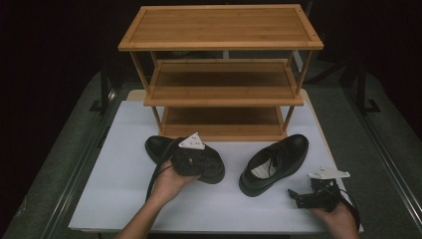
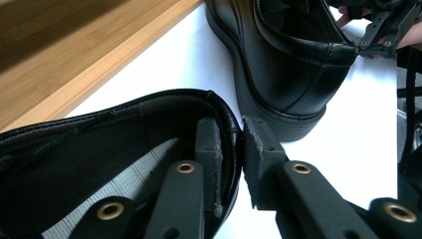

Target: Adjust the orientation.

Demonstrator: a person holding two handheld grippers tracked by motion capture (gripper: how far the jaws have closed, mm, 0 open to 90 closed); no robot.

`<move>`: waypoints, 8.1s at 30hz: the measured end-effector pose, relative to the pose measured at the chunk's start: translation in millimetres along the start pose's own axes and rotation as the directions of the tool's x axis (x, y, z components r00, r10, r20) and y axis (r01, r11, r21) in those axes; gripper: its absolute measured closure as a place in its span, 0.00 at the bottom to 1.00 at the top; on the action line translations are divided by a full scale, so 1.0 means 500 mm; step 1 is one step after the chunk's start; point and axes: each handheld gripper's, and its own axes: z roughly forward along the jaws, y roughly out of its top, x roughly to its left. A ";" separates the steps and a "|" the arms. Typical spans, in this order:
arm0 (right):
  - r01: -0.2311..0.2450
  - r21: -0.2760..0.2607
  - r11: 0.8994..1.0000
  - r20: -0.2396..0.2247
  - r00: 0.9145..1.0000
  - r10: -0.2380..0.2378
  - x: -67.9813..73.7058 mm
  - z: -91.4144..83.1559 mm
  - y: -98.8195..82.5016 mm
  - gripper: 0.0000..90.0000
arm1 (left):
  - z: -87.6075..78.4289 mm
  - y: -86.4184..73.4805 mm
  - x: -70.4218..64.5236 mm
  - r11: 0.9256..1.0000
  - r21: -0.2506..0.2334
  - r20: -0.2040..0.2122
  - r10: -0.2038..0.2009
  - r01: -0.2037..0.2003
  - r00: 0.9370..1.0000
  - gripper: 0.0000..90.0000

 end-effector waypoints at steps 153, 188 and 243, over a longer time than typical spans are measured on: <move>0.000 0.005 1.000 0.001 1.000 0.000 0.000 0.000 0.001 0.03 | -0.133 -0.214 0.128 0.985 0.131 -0.288 -0.073 0.115 0.955 0.01; -0.009 -0.041 0.999 0.030 0.999 0.011 -0.008 -0.045 0.029 0.58 | -0.189 -0.330 0.080 0.993 0.079 -0.319 -0.059 0.089 0.946 0.00; -0.116 0.083 0.990 0.000 0.993 0.116 -0.267 0.096 0.223 1.00 | -0.189 -0.330 0.080 0.993 0.079 -0.320 -0.061 0.091 0.945 0.00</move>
